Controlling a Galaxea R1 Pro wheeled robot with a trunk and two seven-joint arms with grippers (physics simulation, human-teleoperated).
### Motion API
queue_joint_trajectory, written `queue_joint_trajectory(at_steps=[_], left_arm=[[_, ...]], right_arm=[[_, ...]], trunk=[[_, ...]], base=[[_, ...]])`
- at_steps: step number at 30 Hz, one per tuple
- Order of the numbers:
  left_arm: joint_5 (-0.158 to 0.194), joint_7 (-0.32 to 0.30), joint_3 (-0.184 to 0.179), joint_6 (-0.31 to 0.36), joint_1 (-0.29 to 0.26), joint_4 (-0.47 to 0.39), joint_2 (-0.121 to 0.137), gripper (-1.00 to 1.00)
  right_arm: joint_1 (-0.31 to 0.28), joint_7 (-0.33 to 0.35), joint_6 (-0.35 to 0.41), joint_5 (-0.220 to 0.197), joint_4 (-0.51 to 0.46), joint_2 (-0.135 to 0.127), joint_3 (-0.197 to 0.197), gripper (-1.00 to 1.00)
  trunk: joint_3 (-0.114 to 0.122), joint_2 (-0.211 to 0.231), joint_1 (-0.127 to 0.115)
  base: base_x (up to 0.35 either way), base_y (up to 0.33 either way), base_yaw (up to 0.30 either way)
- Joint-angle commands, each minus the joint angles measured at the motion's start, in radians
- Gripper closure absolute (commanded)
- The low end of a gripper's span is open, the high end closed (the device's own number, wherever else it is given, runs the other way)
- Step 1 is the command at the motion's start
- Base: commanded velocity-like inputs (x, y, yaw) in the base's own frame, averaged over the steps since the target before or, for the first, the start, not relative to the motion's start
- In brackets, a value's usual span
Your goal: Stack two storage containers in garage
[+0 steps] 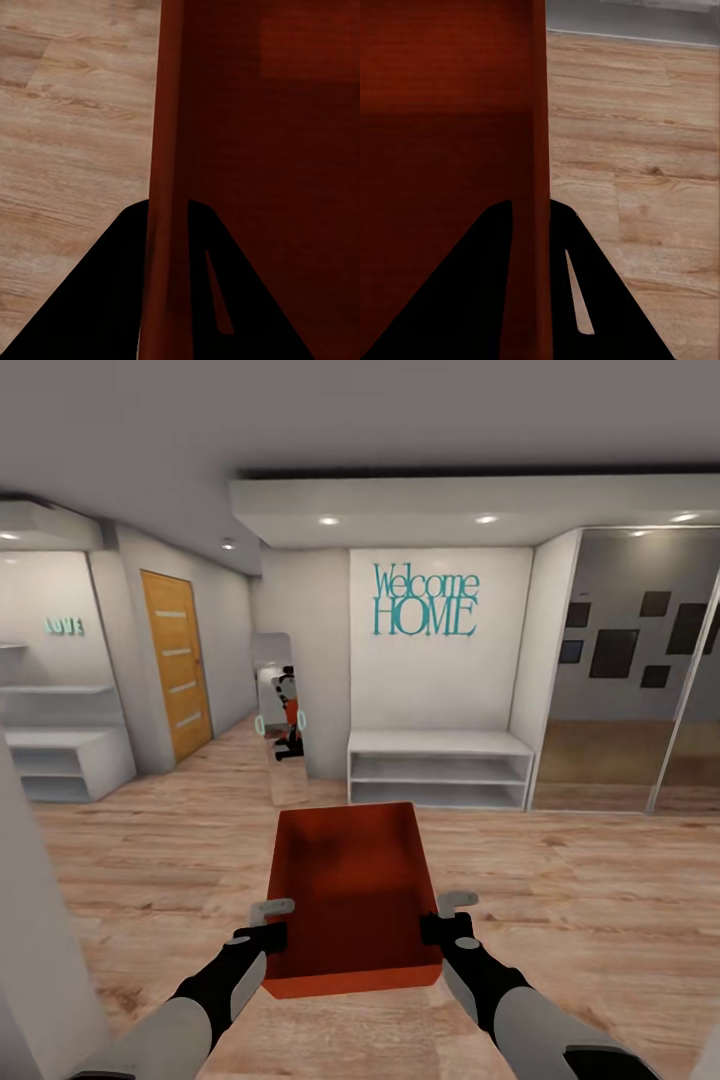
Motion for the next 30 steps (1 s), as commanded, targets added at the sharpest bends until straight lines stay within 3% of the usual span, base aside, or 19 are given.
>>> queue_joint_trajectory(at_steps=[1,13,30], left_arm=[[-0.016,0.011,0.025,0.005,-0.001,-0.034,-0.001,1.00],[-0.015,0.011,0.025,0.005,-0.001,-0.034,-0.002,1.00],[-0.016,0.011,0.024,0.005,-0.001,-0.035,0.000,1.00]], right_arm=[[0.000,0.009,-0.003,-0.001,0.004,0.005,0.003,1.00],[0.000,0.010,-0.002,-0.007,0.004,0.006,0.002,1.00],[-0.001,0.012,-0.007,-0.008,0.004,0.005,0.001,1.00]], trunk=[[-0.002,-0.001,0.001],[-0.002,-0.001,0.001],[-0.002,-0.001,0.001]], base=[[0.322,0.000,0.000],[0.322,0.000,0.031],[0.322,0.000,0.265]])
